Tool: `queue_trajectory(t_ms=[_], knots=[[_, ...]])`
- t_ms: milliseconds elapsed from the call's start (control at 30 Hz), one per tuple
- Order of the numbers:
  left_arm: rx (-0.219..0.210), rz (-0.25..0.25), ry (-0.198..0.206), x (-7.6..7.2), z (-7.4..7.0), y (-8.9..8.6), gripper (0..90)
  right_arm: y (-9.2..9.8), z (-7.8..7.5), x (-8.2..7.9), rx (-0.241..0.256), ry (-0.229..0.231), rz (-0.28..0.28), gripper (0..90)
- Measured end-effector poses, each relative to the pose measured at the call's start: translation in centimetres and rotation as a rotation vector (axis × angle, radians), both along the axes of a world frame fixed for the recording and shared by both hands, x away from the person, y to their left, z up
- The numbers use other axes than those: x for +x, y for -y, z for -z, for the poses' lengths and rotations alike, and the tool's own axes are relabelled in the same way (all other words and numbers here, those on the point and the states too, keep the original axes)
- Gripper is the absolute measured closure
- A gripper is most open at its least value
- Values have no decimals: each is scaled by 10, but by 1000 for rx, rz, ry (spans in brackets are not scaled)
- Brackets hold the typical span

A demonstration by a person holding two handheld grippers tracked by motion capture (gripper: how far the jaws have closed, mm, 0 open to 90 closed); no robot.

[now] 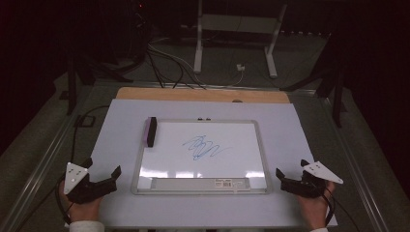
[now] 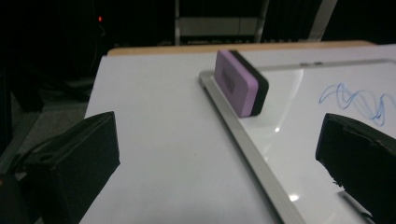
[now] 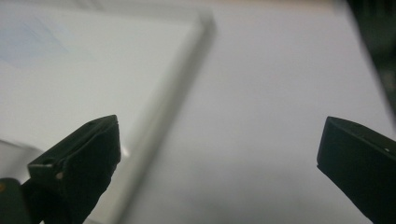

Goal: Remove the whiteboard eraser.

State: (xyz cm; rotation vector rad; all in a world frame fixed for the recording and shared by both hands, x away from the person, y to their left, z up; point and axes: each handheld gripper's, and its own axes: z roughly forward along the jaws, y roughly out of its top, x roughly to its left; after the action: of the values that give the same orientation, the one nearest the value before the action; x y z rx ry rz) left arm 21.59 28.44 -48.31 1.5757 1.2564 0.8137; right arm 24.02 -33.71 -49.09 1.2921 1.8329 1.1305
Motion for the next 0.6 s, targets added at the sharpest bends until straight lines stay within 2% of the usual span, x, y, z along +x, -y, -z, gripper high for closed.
queue_trajectory(t_ms=[33,233,433,600], knots=[[-4,-3,8,-1,-1,0,5,-1,-2,-3,1,34,-14,0],[-8,-3,29,-2,-3,0,5,-3,-5,-8,51,89,-61,0],[-25,-12,41,-4,-7,0,5,-3,-8,-10,57,70,-63,0],[-2,-10,41,-3,-9,2,5,-5,-12,-13,43,82,-65,0]])
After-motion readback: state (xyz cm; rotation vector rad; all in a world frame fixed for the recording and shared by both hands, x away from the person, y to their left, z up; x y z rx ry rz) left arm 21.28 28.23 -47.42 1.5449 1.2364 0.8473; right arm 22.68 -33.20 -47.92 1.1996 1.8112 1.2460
